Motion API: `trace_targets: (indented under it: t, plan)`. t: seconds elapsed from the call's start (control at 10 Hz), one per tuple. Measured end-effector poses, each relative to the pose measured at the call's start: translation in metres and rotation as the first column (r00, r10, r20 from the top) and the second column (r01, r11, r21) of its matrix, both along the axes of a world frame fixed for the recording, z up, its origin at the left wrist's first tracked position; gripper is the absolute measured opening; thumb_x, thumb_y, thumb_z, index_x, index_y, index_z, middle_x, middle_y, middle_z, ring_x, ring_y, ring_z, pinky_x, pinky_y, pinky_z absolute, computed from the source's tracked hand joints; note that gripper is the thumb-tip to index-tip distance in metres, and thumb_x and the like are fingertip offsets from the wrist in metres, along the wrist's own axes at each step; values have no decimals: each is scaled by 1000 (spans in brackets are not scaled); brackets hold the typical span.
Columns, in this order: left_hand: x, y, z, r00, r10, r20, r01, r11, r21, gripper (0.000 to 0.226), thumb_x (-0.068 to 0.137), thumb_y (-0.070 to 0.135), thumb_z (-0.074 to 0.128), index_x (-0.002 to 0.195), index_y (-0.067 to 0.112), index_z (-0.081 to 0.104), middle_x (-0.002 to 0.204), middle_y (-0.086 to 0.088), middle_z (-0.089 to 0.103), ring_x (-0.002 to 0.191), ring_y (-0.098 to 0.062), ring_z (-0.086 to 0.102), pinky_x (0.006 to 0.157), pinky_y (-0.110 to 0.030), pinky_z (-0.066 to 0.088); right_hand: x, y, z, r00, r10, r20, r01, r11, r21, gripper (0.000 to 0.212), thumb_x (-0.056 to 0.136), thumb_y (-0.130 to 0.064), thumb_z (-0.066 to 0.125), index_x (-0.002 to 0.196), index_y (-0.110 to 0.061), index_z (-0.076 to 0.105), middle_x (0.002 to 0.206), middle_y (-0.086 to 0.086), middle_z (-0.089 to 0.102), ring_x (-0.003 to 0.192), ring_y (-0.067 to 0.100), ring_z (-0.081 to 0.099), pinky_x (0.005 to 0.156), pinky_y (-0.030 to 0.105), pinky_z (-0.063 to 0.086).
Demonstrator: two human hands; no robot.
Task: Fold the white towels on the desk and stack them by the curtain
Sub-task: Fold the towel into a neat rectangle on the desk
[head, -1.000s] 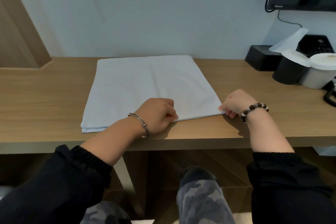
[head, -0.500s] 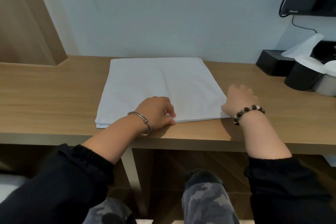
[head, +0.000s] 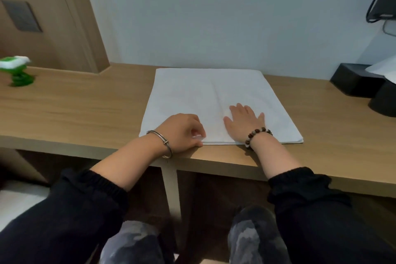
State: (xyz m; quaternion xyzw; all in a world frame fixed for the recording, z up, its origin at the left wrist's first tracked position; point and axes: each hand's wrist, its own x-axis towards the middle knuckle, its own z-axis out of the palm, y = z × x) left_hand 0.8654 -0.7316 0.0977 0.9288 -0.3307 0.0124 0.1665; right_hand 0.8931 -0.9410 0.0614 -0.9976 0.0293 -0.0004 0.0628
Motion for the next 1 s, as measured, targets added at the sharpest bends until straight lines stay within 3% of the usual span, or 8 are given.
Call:
trace_targets:
  t: [0.1,0.3,0.4,0.6,0.7,0.9,1.0]
  plan:
    - [0,16,2,1000,21,24,-22,998,57,15,86,31,65,97,23,72,92,12,56,87,-10,56,74,-22,42,0,0,-1,1000,4,4,-4,1000,-5,57,98,-45,19,149,-21,20,158,-2,15,144,20,14,112,57,11]
    - [-3,40,5,992,-2,126,-26,975,220,21,94,31,51,101,23,69,103,7,60,91,-14,57,77,-27,43,1,0,-1,1000,-2,7,2,1000,-13,56,98,-45,19,149,-21,20,157,-1,17,144,21,15,113,57,11]
    - [-4,47,5,979,-27,201,-42,944,327,24,96,27,45,107,23,66,105,5,58,94,-17,56,69,-25,37,1,0,0,1000,-3,10,3,1000,-18,56,98,-45,19,149,-22,21,157,-1,18,143,21,16,112,57,12]
    - [-10,65,9,964,15,265,-102,943,316,16,93,24,48,95,21,64,96,5,59,89,-17,55,63,-25,29,0,1,-1,999,-35,6,35,999,-18,57,97,-45,19,150,-23,18,159,-2,11,145,20,12,113,55,9]
    - [-16,73,7,948,-6,318,-72,970,232,15,90,17,53,87,14,68,89,-1,62,79,-23,56,59,-27,30,-1,1,0,999,-44,1,44,999,-16,57,97,-45,18,150,-23,17,159,-3,10,145,20,10,114,55,9]
    - [-19,79,2,956,-12,294,-58,971,230,17,91,21,54,87,15,69,90,0,61,82,-20,55,59,-26,30,-1,1,0,999,-44,-7,44,999,-11,58,97,-45,18,151,-23,15,160,-3,8,146,20,7,114,55,8]
    - [-23,82,5,930,-64,363,3,986,167,9,79,8,68,71,9,68,72,-6,61,64,-28,58,50,-27,34,-1,1,0,999,-46,-6,46,999,-12,58,97,-45,18,151,-23,15,160,-3,8,146,20,7,115,54,8]
